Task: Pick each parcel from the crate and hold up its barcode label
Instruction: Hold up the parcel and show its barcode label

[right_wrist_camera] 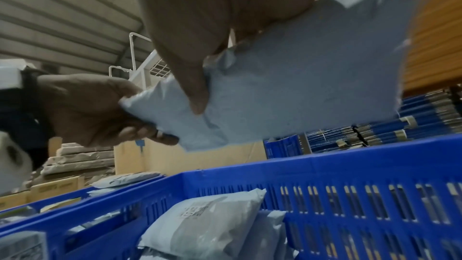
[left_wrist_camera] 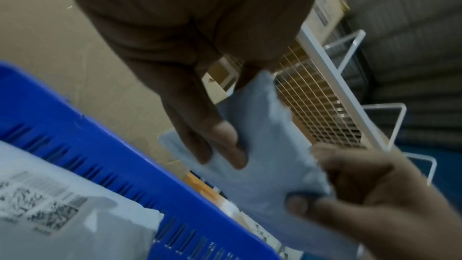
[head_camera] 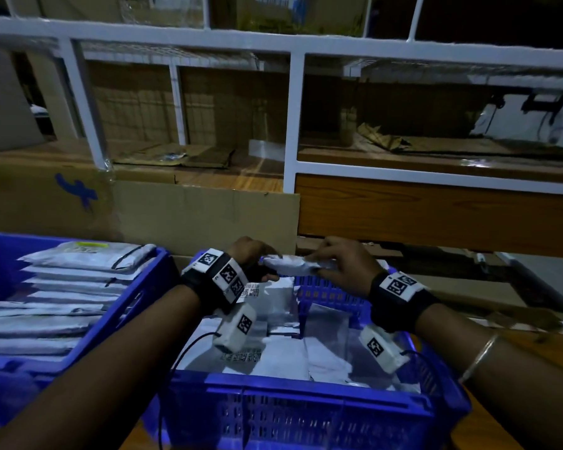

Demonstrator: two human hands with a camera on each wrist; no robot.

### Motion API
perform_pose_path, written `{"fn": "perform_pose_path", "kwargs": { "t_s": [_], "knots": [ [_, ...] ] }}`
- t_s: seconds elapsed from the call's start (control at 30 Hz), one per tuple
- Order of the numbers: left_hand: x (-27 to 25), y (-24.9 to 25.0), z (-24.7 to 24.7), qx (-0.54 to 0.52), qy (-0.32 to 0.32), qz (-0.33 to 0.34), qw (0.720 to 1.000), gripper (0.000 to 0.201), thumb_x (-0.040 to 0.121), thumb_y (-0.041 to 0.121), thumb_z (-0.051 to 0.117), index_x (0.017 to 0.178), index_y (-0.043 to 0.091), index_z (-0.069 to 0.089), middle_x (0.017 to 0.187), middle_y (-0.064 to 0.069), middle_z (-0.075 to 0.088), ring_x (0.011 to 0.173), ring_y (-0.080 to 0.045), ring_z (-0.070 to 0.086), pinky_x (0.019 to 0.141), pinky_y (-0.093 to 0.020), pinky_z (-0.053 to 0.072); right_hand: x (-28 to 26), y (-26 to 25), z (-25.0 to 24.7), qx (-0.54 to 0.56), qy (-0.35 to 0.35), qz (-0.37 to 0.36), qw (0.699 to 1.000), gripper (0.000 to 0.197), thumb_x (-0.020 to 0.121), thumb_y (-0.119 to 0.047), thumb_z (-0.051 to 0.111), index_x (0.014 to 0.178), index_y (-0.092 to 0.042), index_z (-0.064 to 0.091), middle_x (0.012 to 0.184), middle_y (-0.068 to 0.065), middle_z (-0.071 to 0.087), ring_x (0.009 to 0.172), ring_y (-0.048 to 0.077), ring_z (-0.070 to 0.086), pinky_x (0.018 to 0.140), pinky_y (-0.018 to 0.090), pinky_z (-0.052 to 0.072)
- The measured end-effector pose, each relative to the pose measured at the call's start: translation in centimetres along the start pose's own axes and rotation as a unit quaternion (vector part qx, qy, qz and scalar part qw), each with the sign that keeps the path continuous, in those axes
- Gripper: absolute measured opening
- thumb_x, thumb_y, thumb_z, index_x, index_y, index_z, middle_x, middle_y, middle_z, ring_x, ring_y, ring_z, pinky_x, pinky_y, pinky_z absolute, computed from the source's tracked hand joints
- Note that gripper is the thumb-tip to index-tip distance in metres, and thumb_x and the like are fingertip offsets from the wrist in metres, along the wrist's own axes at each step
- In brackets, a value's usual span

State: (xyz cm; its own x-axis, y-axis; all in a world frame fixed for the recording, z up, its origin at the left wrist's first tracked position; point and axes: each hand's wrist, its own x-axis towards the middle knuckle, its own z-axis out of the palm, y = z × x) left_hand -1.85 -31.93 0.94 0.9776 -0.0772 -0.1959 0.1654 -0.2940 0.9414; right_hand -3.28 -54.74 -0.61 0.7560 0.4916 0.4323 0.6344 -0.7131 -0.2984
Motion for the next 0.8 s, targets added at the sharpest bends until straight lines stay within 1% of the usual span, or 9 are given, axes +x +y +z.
{"fn": "perform_pose_path", "kwargs": {
  "t_s": [0.1, 0.17, 0.23, 0.4, 0.47, 0.53, 0.6, 0.7, 0.8],
  "knots": [
    [-0.4, -0.4, -0.5, -0.013, 0.019, 0.006, 1.0, 0.023, 0.087, -0.012, 0.055, 0.066, -0.004, 0.057, 0.064, -0.012, 0.05, 0.044, -0.018, 0.056, 0.036, -0.021, 0.046, -0.1, 0.1, 0.7, 0.002, -0.014, -0.001, 1.0, 0.032, 0.081, -0.013, 0.075, 0.112, -0.023, 0.074, 0.102, 0.002, 0.063, 0.095, 0.021, 0.058, 0.08, 0.033, 0.047],
    [-0.2, -0.6, -0.8, 0.014, 0.041, 0.01, 0.999, 0.052, 0.085, -0.014, 0.056, 0.036, 0.004, 0.054, 0.051, -0.011, 0.047, 0.038, -0.019, 0.051, 0.035, -0.021, 0.042, -0.1, 0.1, 1.0, 0.01, -0.02, -0.002, 1.0, 0.034, 0.08, -0.015, 0.077, 0.112, -0.023, 0.073, 0.104, 0.003, 0.063, 0.098, 0.022, 0.058, 0.082, 0.038, 0.051],
    [-0.1, -1.0, -1.1, 0.042, 0.058, 0.018, 0.997, 0.061, 0.081, -0.011, 0.064, 0.026, 0.008, 0.046, 0.043, -0.01, 0.047, 0.038, -0.019, 0.046, 0.042, -0.022, 0.037, -0.3, 0.2, 1.0, 0.019, -0.019, -0.012, 1.0, 0.033, 0.078, -0.019, 0.079, 0.11, -0.021, 0.073, 0.104, 0.004, 0.063, 0.098, 0.023, 0.057, 0.081, 0.038, 0.051],
    [0.5, -1.9, -2.0, 0.038, 0.097, 0.016, 0.994, 0.042, 0.08, -0.009, 0.068, 0.046, 0.009, 0.051, 0.055, -0.015, 0.054, 0.067, -0.03, 0.057, 0.059, -0.035, 0.041, -0.6, 1.1, 1.1, 0.072, 0.009, -0.004, 0.997, 0.034, 0.073, -0.032, 0.084, 0.104, -0.019, 0.076, 0.104, 0.005, 0.069, 0.099, 0.023, 0.061, 0.084, 0.037, 0.051],
    [0.5, -2.1, -2.0, 0.004, 0.11, 0.026, 0.994, 0.011, 0.081, -0.007, 0.067, 0.089, -0.001, 0.063, 0.082, -0.026, 0.065, 0.085, -0.037, 0.063, 0.071, -0.042, 0.049, -0.6, 1.7, 1.1, 0.115, 0.025, 0.043, 0.992, 0.031, 0.076, -0.033, 0.082, 0.103, -0.018, 0.076, 0.108, 0.001, 0.07, 0.103, 0.016, 0.062, 0.09, 0.035, 0.051],
    [2.0, -3.4, -2.6, -0.001, 0.125, 0.046, 0.991, 0.044, 0.077, 0.006, 0.07, 0.114, -0.011, 0.054, 0.106, -0.033, 0.063, 0.098, -0.04, 0.065, 0.081, -0.048, 0.055, -0.6, 2.4, 1.2, 0.13, 0.044, 0.08, 0.987, 0.03, 0.079, -0.03, 0.08, 0.106, -0.017, 0.074, 0.112, -0.001, 0.069, 0.103, 0.01, 0.061, 0.092, 0.031, 0.05],
    [3.2, -4.8, -3.1, 0.01, 0.125, 0.067, 0.99, 0.067, 0.064, 0.018, 0.076, 0.121, -0.011, 0.055, 0.109, -0.029, 0.065, 0.099, -0.037, 0.065, 0.085, -0.049, 0.056, -0.4, 3.0, 1.2, 0.144, 0.054, 0.126, 0.98, 0.035, 0.081, -0.025, 0.08, 0.112, -0.013, 0.071, 0.112, -0.001, 0.066, 0.104, 0.011, 0.059, 0.09, 0.027, 0.047],
    [0.1, -3.3, -2.2, -0.009, 0.128, 0.09, 0.988, 0.032, 0.081, -0.01, 0.067, 0.111, -0.008, 0.056, 0.091, -0.017, 0.066, 0.073, -0.017, 0.069, 0.061, -0.028, 0.058, -0.1, 4.1, 1.7, 0.188, 0.053, 0.173, 0.965, 0.04, 0.082, -0.02, 0.078, 0.119, -0.013, 0.066, 0.112, -0.006, 0.062, 0.11, 0.014, 0.059, 0.088, 0.024, 0.045],
    [-0.7, -3.6, -1.6, -0.023, 0.135, 0.114, 0.984, 0.029, 0.088, -0.017, 0.054, 0.108, 0.003, 0.056, 0.082, -0.007, 0.062, 0.057, -0.005, 0.063, 0.047, -0.017, 0.05, 0.1, 5.2, 3.0, 0.216, 0.055, 0.212, 0.951, 0.053, 0.081, -0.028, 0.079, 0.129, -0.014, 0.06, 0.13, 0.004, 0.06, 0.12, 0.024, 0.054, 0.097, 0.04, 0.046]
  ]
}}
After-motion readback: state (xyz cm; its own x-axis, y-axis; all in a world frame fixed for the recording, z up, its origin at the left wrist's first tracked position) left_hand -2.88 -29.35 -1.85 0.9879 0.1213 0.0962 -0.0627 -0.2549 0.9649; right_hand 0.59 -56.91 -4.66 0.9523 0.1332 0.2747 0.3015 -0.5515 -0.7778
